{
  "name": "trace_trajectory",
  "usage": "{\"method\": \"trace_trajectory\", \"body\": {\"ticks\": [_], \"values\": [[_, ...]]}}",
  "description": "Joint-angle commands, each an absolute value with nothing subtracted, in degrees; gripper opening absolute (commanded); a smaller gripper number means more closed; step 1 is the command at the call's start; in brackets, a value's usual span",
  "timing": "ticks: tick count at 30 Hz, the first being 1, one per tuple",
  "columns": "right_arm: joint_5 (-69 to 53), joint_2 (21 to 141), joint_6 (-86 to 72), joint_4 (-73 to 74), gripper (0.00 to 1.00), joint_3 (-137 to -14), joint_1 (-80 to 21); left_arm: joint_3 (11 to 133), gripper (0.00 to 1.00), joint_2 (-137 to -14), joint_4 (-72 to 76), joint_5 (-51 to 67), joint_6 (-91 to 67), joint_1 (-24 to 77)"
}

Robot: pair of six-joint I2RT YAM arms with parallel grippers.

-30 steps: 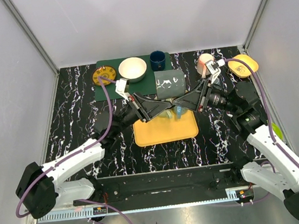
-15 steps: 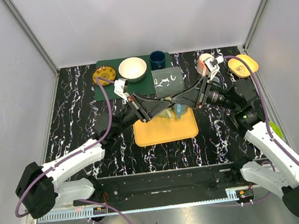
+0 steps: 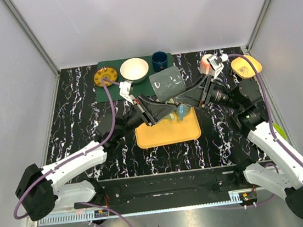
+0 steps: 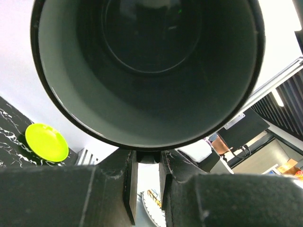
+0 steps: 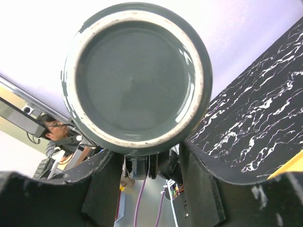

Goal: Turn the mug right side up

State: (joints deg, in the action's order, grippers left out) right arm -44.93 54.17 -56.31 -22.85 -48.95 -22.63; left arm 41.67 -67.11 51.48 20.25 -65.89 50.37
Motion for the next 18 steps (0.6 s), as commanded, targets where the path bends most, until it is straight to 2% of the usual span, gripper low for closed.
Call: {"method": "trace_trajectory", "body": {"ticks": [1, 5, 8, 13, 14, 17, 18], "values": [[-36.1, 56.2, -59.9, -30.0, 0.61, -52.0, -21.6, 43.2, 0.00, -66.6, 41.6, 36.3, -59.9, 56.2], [-37.6, 55.9, -56.5, -22.5, 0.62, -55.5, -21.5, 43.6, 0.00, -66.0, 39.2, 36.8, -57.7, 56.2], [-38.4, 55.7, -53.6, -18.0, 0.59, -57.2, -21.6, 43.2, 0.00, -65.1, 39.0, 36.6, -57.2, 56.1], [-41.1, 56.4, -50.5, -14.9, 0.45, -58.6, -21.6, 43.8, 0.00, -64.3, 38.5, 37.4, -56.4, 56.2], [-41.7, 56.8, -50.2, -14.3, 0.40, -58.8, -21.6, 43.8, 0.00, -64.2, 38.2, 37.4, -56.3, 56.2], [-43.2, 57.1, -49.0, -13.4, 0.30, -59.2, -21.5, 43.7, 0.00, -63.6, 37.6, 37.4, -56.1, 56.2], [-44.4, 57.4, -48.8, -13.3, 0.29, -59.6, -21.6, 43.6, 0.00, -63.5, 37.6, 37.5, -56.2, 56.2]]}}
